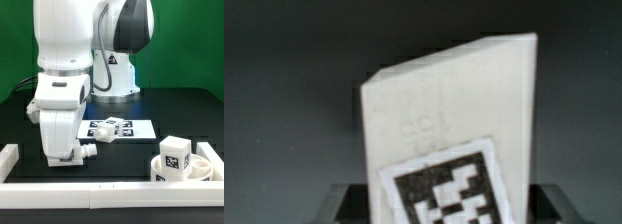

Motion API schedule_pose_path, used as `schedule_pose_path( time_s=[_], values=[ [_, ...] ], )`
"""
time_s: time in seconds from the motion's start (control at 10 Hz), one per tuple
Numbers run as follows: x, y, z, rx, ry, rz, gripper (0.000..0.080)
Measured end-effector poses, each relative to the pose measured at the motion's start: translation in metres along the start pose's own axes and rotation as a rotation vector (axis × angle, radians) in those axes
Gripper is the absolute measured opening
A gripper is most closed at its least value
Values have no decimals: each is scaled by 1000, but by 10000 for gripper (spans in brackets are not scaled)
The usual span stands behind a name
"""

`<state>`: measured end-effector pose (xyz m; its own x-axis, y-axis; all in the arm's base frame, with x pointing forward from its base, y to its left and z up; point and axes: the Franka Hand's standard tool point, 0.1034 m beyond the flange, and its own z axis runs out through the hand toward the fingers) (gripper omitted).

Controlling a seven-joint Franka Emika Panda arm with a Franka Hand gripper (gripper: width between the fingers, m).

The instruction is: Assemble stool

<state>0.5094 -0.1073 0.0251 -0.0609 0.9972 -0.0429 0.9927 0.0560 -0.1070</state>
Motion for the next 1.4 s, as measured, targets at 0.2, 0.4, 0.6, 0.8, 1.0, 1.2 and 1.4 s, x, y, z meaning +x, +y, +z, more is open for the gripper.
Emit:
schedule_pose_path(
  time_s=[0.2,0.4,0.6,0.8,1.0,1.2,1.4],
  values=[
    [-5,-2,1,9,-21,-163,322],
    [6,-8,1,36,-25,-535,322],
    [8,-12,5,31,-32,-646,322],
    [0,-14,6,49,-56,-777,322],
    [1,-23,5,90,-46,-970,322],
    [-2,-26,5,110,-43,-1046,323],
    [-3,-26,5,109,-46,-990,417]
  ],
)
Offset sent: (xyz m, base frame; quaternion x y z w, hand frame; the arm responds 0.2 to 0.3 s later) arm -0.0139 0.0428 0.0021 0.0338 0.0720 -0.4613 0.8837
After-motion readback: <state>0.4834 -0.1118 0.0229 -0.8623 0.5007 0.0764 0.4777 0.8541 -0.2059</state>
